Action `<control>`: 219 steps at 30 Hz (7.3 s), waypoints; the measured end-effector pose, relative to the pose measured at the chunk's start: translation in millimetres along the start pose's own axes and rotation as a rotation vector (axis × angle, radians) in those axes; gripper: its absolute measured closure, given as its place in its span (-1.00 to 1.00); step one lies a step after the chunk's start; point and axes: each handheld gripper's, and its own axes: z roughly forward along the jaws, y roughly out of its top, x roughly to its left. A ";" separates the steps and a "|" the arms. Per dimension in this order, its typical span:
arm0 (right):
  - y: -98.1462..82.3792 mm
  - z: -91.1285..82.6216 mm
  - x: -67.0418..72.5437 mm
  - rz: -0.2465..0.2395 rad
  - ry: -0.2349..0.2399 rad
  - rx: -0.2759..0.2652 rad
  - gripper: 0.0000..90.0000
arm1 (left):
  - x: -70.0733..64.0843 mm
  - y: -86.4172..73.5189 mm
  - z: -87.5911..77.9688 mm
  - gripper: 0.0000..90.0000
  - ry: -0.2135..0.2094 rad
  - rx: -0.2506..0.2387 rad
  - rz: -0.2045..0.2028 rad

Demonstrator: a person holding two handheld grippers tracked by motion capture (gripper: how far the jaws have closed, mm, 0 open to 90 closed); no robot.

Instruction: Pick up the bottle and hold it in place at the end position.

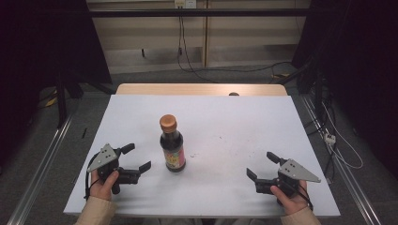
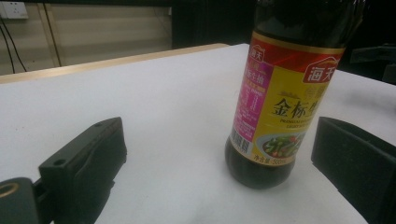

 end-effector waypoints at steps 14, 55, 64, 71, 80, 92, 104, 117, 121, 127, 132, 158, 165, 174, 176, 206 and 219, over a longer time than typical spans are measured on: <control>0.2 0.9 -0.5 -0.003 0.003 0.004 -0.91 | -5.1 10.2 8.5 -0.90 -0.003 -0.020 0.005; 0.5 3.4 -0.6 -0.006 0.019 0.016 -0.88 | -39.2 30.7 55.2 -0.74 -0.108 0.003 0.055; 0.2 3.8 -0.4 -0.003 0.020 0.020 -0.88 | -43.1 30.7 65.7 -0.64 -0.125 -0.004 0.047; 0.3 3.6 -0.8 -0.003 0.022 0.019 -0.88 | -44.0 30.4 72.9 -0.57 -0.107 -0.012 0.023; 0.7 3.1 -1.0 -0.004 0.020 0.017 -0.87 | -48.1 33.3 82.6 -0.47 -0.107 -0.014 0.038; 1.2 2.1 -1.6 -0.001 0.020 0.015 -0.87 | -53.1 35.9 83.8 -0.34 -0.044 -0.014 0.105; 0.9 2.5 -2.7 0.003 0.023 0.012 -0.88 | -55.4 39.4 85.2 -0.32 -0.045 -0.007 0.129; 1.5 1.5 -3.2 0.004 0.022 0.005 -0.88 | -50.1 52.7 92.0 -0.32 -0.029 -0.042 0.114; 1.6 1.4 -3.2 0.004 0.020 0.004 -0.88 | -47.8 55.3 97.1 -0.32 -0.030 -0.033 0.121; 1.7 1.3 -2.9 0.007 0.024 0.003 -0.88 | -46.7 61.5 105.6 -0.32 -0.048 -0.030 0.126; 1.7 1.9 -2.5 0.001 0.027 0.005 -0.88 | -45.4 65.1 114.5 -0.32 -0.060 -0.017 0.112; 1.8 1.1 -3.6 0.006 0.029 0.001 -0.88 | -42.7 74.9 150.3 -0.32 -0.082 -0.003 0.105; 1.9 0.9 -3.1 0.005 0.033 0.001 -0.87 | -42.6 77.4 154.8 -0.32 -0.086 0.000 0.114; 2.0 0.3 -3.5 0.005 0.029 -0.003 -0.87 | -38.7 81.9 160.0 -0.32 -0.081 -0.009 0.109; 2.2 0.0 -3.2 0.003 0.032 -0.003 -0.87 | -37.9 82.2 162.3 -0.32 -0.082 -0.005 0.109; 1.8 -1.0 -4.0 0.012 0.034 -0.007 -0.87 | -30.3 86.9 191.1 -0.32 -0.081 0.004 0.112; 1.2 -1.3 -4.9 0.019 0.029 -0.006 -0.87 | -30.4 86.5 200.7 -0.32 -0.090 0.002 0.111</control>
